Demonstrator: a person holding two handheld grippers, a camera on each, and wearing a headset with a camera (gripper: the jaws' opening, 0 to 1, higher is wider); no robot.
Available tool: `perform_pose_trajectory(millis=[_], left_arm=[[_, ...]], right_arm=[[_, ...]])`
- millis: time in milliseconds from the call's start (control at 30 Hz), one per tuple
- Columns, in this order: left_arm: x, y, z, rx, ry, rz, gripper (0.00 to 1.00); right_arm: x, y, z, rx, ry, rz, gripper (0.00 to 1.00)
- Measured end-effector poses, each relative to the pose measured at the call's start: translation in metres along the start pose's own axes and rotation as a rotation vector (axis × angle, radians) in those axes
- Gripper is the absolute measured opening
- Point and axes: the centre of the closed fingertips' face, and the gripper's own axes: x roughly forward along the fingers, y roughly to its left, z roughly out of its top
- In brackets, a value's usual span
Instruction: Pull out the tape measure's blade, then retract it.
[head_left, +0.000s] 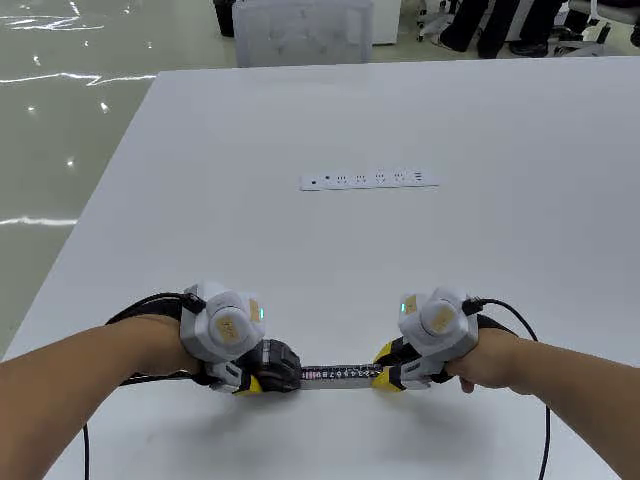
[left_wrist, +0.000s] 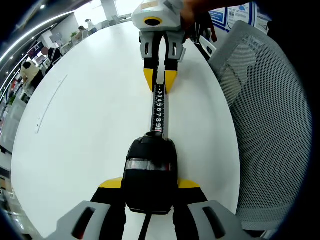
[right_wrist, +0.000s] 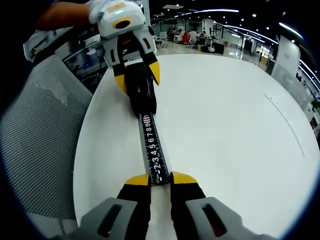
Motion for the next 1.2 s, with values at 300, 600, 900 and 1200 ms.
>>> perform_pose_trajectory(millis=[300, 600, 900, 1200], left_arm=[[0.0, 0.0, 0.0, 0.0, 0.0, 0.003, 0.34], [0.001, 0.0, -0.001, 0.001, 0.0, 0.004, 0.34], [0.0, 0.0, 0.0, 0.002, -0.003, 0.008, 0.34], [0.0, 0.0, 0.0, -0.001, -0.002, 0.007, 0.34]], right_arm=[[-0.008, -0.002, -0.01, 0.008, -0.001, -0.007, 0.12], [-0.011, -0.002, -0.013, 0.003, 0.001, -0.015, 0.12], [-0.018, -0.004, -0.018, 0.007, 0.003, -0.02, 0.12], [-0.023, -0.006, -0.027, 0.018, 0.01, -0.024, 0.12]])
